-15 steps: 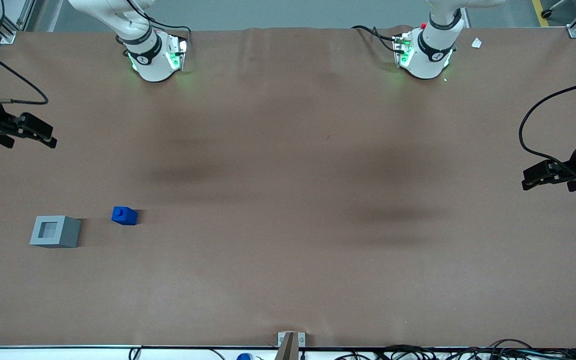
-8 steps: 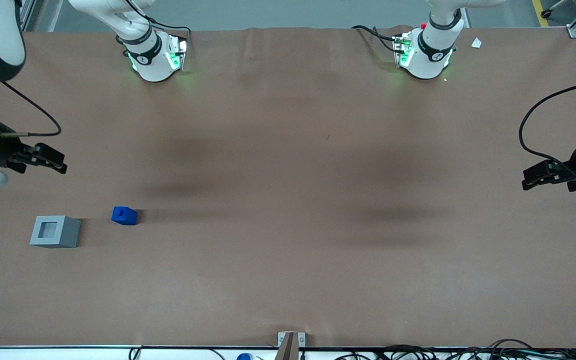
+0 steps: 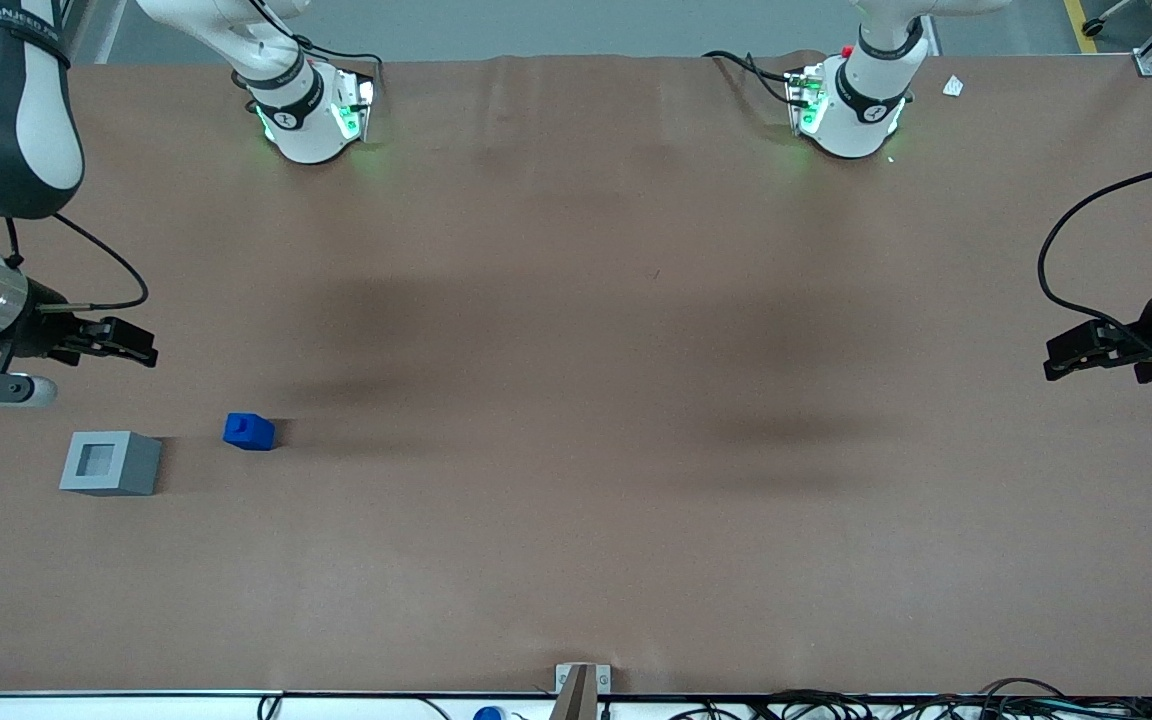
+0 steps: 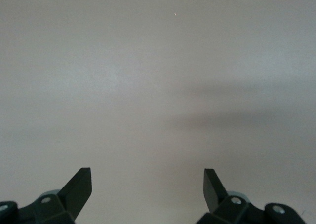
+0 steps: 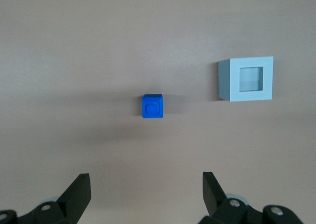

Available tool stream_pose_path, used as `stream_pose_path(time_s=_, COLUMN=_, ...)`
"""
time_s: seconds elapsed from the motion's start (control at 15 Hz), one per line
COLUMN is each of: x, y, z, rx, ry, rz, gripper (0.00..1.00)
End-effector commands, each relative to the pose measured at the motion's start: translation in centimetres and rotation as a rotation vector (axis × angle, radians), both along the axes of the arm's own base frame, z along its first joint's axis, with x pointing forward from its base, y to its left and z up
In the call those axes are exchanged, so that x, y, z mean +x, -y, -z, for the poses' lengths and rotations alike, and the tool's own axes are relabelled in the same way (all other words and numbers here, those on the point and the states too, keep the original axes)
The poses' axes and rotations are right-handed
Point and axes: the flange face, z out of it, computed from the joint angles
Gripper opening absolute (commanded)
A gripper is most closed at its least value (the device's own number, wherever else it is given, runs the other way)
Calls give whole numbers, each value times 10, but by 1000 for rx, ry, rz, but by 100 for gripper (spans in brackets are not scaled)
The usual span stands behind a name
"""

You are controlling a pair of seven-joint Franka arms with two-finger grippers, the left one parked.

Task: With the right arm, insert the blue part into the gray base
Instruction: 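Move the open right gripper toward the blue block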

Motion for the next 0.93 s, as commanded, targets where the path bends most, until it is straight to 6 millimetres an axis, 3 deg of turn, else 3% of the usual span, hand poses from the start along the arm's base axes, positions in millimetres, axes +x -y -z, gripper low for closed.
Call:
stream_pose_path(time_s=0.0, x=-4, y=6, z=16, rx=6, ry=-12, rz=15, gripper=100)
stream_pose_path(time_s=0.33, x=-10, y=4, z=48, rx=8, ry=-27, rz=10, gripper=100)
stream_pose_path(time_s=0.6, x=-13, y=4, z=63, rx=8, ry=-25, rz=8, gripper=100)
stream_pose_path(time_s=0.87, x=-18, y=4, z=100, rx=4, ry=35, rz=4, gripper=100)
